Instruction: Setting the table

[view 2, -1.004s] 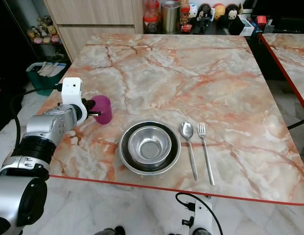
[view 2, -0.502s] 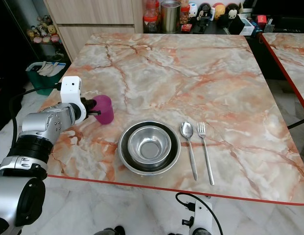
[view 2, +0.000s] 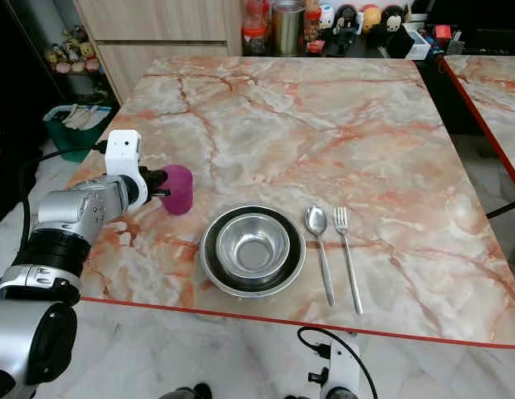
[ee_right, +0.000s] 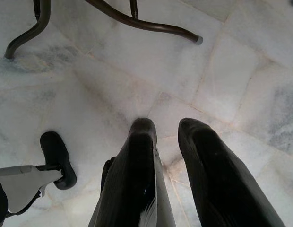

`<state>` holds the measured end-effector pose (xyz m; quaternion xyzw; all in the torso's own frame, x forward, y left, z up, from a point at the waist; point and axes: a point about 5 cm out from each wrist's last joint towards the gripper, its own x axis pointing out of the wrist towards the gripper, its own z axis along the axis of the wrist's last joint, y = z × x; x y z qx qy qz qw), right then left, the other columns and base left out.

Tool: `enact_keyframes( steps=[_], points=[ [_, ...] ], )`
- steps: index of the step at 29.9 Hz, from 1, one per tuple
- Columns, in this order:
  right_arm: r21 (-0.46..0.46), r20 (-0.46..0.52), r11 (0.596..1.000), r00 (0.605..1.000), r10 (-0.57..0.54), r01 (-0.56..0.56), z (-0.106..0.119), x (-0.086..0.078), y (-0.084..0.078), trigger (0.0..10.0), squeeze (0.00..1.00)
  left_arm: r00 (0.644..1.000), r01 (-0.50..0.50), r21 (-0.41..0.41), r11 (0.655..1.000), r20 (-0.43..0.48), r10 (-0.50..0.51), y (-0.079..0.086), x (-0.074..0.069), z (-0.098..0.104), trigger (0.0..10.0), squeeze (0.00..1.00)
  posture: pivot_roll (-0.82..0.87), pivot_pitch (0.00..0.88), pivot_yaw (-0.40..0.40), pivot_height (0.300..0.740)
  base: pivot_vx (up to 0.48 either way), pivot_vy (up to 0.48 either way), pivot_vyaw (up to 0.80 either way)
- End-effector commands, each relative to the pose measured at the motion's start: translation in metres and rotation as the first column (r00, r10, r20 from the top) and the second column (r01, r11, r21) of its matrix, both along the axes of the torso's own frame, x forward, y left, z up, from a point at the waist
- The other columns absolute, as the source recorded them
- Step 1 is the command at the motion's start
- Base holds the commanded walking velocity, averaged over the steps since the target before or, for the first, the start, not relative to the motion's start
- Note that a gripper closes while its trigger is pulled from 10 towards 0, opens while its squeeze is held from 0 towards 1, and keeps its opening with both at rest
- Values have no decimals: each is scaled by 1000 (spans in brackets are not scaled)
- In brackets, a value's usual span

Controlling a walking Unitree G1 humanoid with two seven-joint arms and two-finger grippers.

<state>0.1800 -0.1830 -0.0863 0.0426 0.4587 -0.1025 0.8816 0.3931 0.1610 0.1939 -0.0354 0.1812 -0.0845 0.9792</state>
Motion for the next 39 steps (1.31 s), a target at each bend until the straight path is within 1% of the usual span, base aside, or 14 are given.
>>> enact_keyframes(
  steps=[1,16,18,21,22,24,25,29,32,34,36,37,38,39],
  points=[
    [11,-13,1000,1000,-6,6,-2,-4,2,10000,0,1000,-6,24,1000,-10,6,4,-2,-2,10000,698,51,127,51,740,0,0,0],
    [8,-15,1000,1000,3,-3,-2,-5,1,10000,0,998,-44,30,999,39,42,11,0,9,10000,694,57,116,44,740,0,0,0],
    [9,-15,1000,1000,3,-3,-2,-5,1,10000,0,997,-60,38,997,53,58,14,0,13,10000,635,57,118,44,740,0,0,0],
    [9,-15,1000,1000,3,-3,-2,-5,2,10000,0,996,-70,44,997,62,67,16,0,15,10000,635,57,118,44,740,0,0,0],
    [9,-15,1000,1000,3,-3,-2,-4,1,10000,0,989,-103,63,993,111,96,21,1,22,10000,0,59,127,40,740,0,0,0],
    [8,-14,1000,1000,4,-3,-2,-4,1,10000,0,981,-133,76,988,153,121,27,1,29,10000,0,59,127,40,740,0,0,0],
    [8,-14,1000,1000,4,-4,-2,-4,1,10000,0,961,-182,98,978,229,156,37,0,40,10000,0,61,132,39,740,0,0,0],
    [8,-13,1000,1000,6,-6,-2,-3,1,10000,0,903,-272,45,961,358,238,58,-5,59,10000,0,63,136,37,740,0,0,0],
    [8,-13,1000,1000,6,-6,-2,-3,1,10000,0,818,-386,-14,922,457,349,80,-12,71,10000,0,63,139,38,740,0,0,0],
    [9,-12,1000,1000,6,-6,-1,-3,1,10000,0,762,-472,-26,881,491,423,96,-18,72,10000,0,63,139,39,740,0,0,0],
    [9,-12,1000,1000,6,-6,-1,-2,2,10000,0,721,-558,33,829,514,464,115,-24,69,10000,0,60,140,40,740,0,0,0],
    [10,-11,1000,1000,5,-4,-1,-2,2,10000,0,679,-652,109,750,524,514,136,-33,61,10000,0,64,140,41,740,0,0,0],
    [10,-11,1000,1000,5,-4,-1,-2,2,10000,0,679,-652,109,750,524,514,136,-33,61,10000,0,64,140,41,740,0,0,0],
    [9,-11,1000,1000,5,-5,-1,-2,2,10000,0,647,-703,132,699,529,550,150,-39,55,10000,0,65,140,42,740,0,0,0]
  ],
)
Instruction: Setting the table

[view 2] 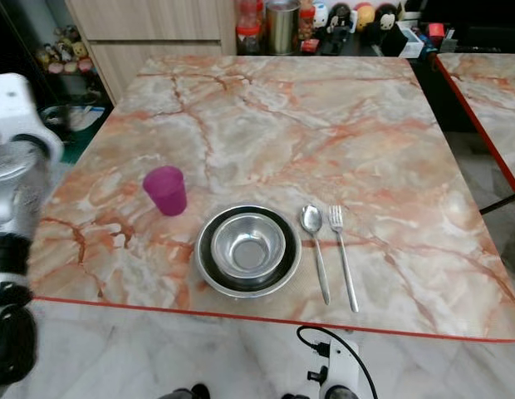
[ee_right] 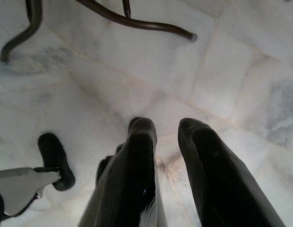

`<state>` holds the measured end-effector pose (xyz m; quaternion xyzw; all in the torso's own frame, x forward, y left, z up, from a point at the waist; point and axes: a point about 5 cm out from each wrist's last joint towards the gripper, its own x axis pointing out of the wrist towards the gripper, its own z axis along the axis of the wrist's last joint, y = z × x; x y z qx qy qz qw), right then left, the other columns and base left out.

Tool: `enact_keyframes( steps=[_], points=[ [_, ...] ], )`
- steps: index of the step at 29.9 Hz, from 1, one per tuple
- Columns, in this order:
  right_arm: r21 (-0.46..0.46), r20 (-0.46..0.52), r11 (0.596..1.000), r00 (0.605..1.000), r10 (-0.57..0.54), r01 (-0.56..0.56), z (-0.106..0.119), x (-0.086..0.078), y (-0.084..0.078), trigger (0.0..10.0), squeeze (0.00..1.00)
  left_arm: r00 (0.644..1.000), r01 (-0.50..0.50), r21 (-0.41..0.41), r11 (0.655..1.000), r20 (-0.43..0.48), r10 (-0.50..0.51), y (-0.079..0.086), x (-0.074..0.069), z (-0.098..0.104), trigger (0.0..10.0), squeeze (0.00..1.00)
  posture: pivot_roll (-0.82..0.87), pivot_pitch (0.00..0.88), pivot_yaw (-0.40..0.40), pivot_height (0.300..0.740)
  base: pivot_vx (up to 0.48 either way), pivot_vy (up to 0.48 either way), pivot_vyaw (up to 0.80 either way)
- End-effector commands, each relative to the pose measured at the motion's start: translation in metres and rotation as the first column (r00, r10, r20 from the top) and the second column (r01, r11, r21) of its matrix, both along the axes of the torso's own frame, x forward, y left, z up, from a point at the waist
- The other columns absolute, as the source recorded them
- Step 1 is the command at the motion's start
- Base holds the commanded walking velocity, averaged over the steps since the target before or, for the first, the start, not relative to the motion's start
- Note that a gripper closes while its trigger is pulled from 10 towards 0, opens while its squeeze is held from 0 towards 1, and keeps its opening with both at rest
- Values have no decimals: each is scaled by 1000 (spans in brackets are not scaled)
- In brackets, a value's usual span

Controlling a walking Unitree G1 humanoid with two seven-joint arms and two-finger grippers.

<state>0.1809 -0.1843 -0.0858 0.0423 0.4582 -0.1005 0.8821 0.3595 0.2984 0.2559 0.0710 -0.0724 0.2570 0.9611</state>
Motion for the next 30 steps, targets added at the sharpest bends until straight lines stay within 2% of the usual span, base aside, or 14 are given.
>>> enact_keyframes(
  steps=[1,3,6,9,10,11,12,17,20,21,23,24,29,30],
  points=[
    [9,-12,1000,1000,0,0,-2,-3,4,10000,0,982,-178,110,978,-37,183,32,-17,-17,10000,0,68,138,45,740,0,0,0],
    [10,-13,1000,1000,0,0,-2,-3,4,10000,0,964,-243,169,955,-69,257,45,-26,-29,10000,0,67,138,46,740,0,0,0],
    [12,-13,1000,1000,-2,2,-2,-3,4,10000,0,900,-375,244,894,-136,414,69,-47,-57,10000,0,66,134,47,740,0,0,0],
    [13,-13,1000,1000,-4,5,-2,-3,5,10000,0,809,-472,308,826,-222,545,91,-74,-91,10000,0,65,118,50,740,0,0,0],
    [14,-15,1000,1000,-5,5,-2,-4,5,10000,0,754,-517,310,798,-276,596,102,-91,-112,10000,0,65,117,50,740,0,0,0],
    [14,-15,1000,1000,-5,5,-2,-4,5,10000,0,754,-517,310,798,-276,596,102,-91,-112,10000,0,65,117,50,740,0,0,0],
    [14,-16,1000,1000,-5,5,-3,-4,6,10000,0,708,-545,317,776,-322,629,108,-105,-129,10000,0,60,110,55,740,0,0,0],
    [16,-17,1000,1000,-8,8,-3,-6,6,10000,0,606,-547,379,746,-435,666,113,-134,-166,10000,0,57,99,56,740,0,0,0],
    [17,-14,1000,1000,-11,11,-3,-6,6,10000,0,530,-515,364,776,-577,622,106,-157,-204,10000,0,57,91,57,740,0,0,0],
    [17,-14,1000,1000,-11,11,-4,-7,6,10000,0,493,-454,348,820,-668,557,96,-167,-227,10000,0,49,83,57,740,0,0,0],
    [17,-15,1000,1000,-10,11,-4,-7,6,10000,0,475,-418,303,856,-730,491,84,-175,-246,10000,0,42,78,57,740,0,0,0],
    [16,-17,1000,1000,-10,10,-4,-8,6,10000,0,442,-360,283,889,-788,429,72,-182,-262,10000,0,42,72,56,740,0,0,0],
    [13,-22,1000,1000,-7,8,-5,-9,5,10000,0,411,-317,218,923,-845,341,54,-190,-282,10000,0,43,65,54,740,0,0,0],
    [14,-23,1000,1000,-6,6,-5,-9,5,10000,0,416,-306,160,938,-864,283,45,-191,-288,10000,0,43,57,52,740,0,0,0]
  ],
)
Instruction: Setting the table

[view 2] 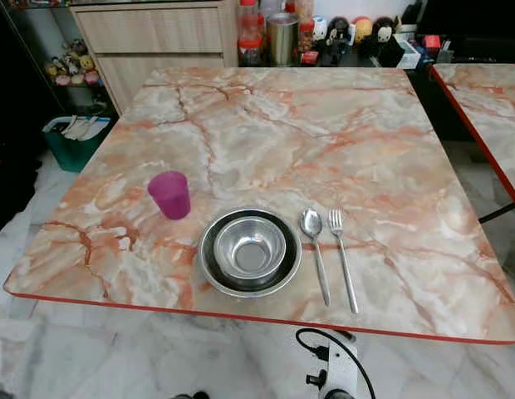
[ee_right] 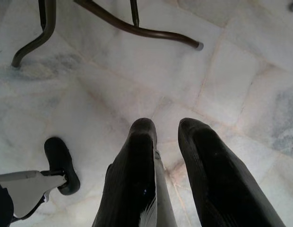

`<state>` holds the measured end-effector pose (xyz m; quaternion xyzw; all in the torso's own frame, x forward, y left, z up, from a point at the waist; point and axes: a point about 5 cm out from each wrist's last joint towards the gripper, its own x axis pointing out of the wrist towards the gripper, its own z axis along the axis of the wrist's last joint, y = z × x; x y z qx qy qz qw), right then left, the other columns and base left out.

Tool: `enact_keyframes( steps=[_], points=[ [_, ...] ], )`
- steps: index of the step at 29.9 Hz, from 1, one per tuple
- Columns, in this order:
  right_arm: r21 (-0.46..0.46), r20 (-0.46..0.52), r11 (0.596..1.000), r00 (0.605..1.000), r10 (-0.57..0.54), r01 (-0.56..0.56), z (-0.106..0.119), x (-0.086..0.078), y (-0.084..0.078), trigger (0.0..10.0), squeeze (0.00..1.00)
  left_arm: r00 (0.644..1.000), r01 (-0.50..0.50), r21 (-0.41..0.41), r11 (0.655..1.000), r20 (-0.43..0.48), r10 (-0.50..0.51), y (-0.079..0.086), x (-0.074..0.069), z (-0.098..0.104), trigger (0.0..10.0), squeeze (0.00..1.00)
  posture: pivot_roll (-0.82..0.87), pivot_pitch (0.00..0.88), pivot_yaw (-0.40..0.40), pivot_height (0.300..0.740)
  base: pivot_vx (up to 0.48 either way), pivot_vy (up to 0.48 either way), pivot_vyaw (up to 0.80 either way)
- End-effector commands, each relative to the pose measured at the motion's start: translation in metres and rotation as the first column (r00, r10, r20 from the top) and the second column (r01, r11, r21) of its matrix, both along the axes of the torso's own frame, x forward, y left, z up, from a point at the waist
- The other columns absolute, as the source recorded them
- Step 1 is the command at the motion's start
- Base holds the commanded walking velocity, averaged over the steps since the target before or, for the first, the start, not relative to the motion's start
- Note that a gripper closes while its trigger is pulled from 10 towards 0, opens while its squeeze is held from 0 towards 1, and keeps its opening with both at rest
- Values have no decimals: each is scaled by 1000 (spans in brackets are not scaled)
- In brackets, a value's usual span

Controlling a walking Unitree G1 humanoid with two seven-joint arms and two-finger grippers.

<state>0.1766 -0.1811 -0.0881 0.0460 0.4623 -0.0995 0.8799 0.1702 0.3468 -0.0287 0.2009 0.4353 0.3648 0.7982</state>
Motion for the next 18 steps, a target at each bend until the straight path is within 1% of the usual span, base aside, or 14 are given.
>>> enact_keyframes(
  steps=[1,2,3,5,6,7,8,9,11,12,17,18],
  points=[
    [4,-17,1000,1000,1,0,-3,-5,2,10000,0,998,70,-123,990,8,-70,-17,3,-11,10000,0,42,51,53,740,0,0,0],
    [4,-17,1000,1000,1,0,-3,-5,2,10000,0,998,70,-123,990,8,-70,-17,3,-11,10000,0,42,51,53,740,0,0,0],
    [4,-18,1000,1000,3,-3,-3,-6,2,10000,0,992,127,-207,970,28,-124,-31,8,-17,10000,0,43,45,51,740,0,0,0],
    [3,-20,1000,1000,4,-4,-3,-6,2,10000,0,984,176,-251,952,45,-170,-41,12,-21,10000,0,43,37,52,740,0,0,0],
    [3,-20,1000,1000,6,-6,-3,-6,2,10000,0,978,210,-291,933,73,-197,-49,15,-22,10000,0,43,37,52,740,0,0,0],
    [3,-22,1000,1000,7,-7,-3,-7,1,10000,0,961,277,-349,895,122,-249,-63,22,-25,10000,0,42,32,52,740,0,0,0],
    [3,-22,1000,1000,7,-7,-3,-7,1,10000,0,961,277,-349,895,122,-249,-63,22,-25,10000,0,42,32,52,740,0,0,0],
    [4,-23,1000,1000,7,-6,-3,-7,1,10000,0,947,320,-375,870,129,-293,-74,24,-28,10000,0,42,32,52,740,0,0,0],
    [4,-22,1000,1000,6,-6,-3,-7,1,10000,0,945,326,-387,863,125,-301,-80,25,-30,10000,0,40,35,52,740,0,0,0],
    [4,-21,1000,1000,4,-4,-3,-6,1,10000,0,946,325,-403,856,117,-304,-85,23,-33,10000,0,38,44,53,740,0,0,0],
    [5,-21,1000,1000,3,-3,-3,-6,1,10000,0,943,330,-415,848,114,-312,-88,22,-35,10000,0,38,47,52,740,0,0,0],
    [4,-21,1000,1000,3,-3,-3,-6,1,10000,0,941,335,-433,837,117,-317,-94,20,-38,10000,0,37,50,48,740,0,0,0]
  ],
)
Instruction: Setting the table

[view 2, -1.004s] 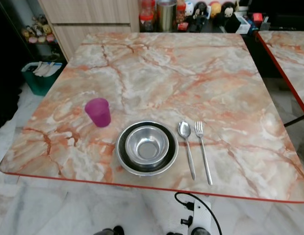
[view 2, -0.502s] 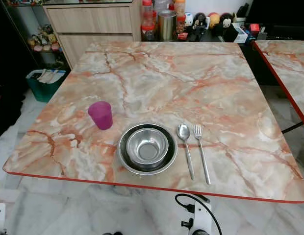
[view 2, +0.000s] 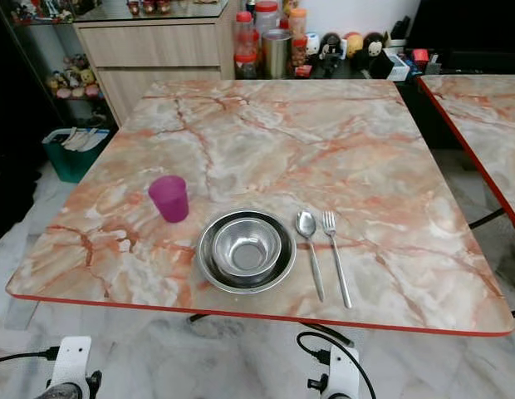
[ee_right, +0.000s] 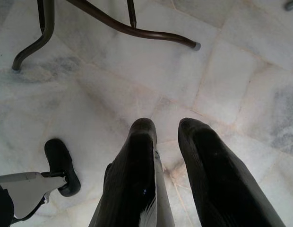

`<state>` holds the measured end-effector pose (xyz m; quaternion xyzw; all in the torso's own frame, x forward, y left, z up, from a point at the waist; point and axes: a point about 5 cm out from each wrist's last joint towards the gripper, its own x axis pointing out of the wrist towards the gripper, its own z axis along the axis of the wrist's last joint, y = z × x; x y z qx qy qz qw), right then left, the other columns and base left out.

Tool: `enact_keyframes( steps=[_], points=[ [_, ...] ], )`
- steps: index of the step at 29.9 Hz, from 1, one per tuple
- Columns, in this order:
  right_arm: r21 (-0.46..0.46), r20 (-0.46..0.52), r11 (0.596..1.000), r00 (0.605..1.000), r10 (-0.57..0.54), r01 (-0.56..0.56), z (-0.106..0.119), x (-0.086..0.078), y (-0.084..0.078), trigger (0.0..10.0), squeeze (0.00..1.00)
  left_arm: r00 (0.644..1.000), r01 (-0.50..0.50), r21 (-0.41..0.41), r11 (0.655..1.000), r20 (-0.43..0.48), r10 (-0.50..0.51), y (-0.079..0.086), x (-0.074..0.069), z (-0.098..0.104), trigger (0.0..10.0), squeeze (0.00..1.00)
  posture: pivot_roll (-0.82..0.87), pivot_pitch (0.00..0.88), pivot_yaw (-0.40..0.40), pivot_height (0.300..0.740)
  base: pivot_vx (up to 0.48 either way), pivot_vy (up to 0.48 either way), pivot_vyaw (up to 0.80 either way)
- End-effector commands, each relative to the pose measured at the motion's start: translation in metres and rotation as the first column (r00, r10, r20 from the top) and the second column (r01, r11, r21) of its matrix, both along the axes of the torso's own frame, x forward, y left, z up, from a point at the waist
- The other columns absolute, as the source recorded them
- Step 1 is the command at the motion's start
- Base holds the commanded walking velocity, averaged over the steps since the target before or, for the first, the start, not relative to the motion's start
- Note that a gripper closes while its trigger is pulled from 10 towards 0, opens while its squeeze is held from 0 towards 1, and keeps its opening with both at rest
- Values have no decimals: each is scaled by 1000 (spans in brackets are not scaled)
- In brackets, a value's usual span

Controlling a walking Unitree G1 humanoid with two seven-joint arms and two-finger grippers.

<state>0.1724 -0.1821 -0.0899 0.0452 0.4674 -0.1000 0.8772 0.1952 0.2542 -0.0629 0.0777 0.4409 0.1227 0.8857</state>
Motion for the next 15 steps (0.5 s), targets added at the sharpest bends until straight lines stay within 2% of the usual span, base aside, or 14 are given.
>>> enact_keyframes(
  steps=[1,3,5,12,15],
  points=[
    [5,-11,1000,1000,2,-2,-1,-1,2,10000,0,1000,17,-47,999,-24,-19,-14,-8,-8,10000,0,37,50,48,740,0,0,0],
    [5,-11,1000,1000,2,-2,-1,-1,2,10000,0,999,25,-62,998,-21,-26,-19,-8,-10,10000,0,39,56,48,740,0,0,0],
    [6,-11,1000,1000,3,-3,-1,-1,2,10000,0,1000,23,-71,997,-17,-24,-21,-7,-10,10000,0,39,58,47,740,0,292,0],
    [15,-6,1000,1000,20,-20,0,0,3,10000,0,999,34,-68,997,-24,-35,-20,-9,-11,10000,0,42,64,47,740,0,393,0],
    [12,-8,1000,1000,23,-22,0,1,3,10000,0,999,42,-61,997,-27,-43,-20,-9,-11,10000,0,44,66,48,740,0,390,438]
  ],
)
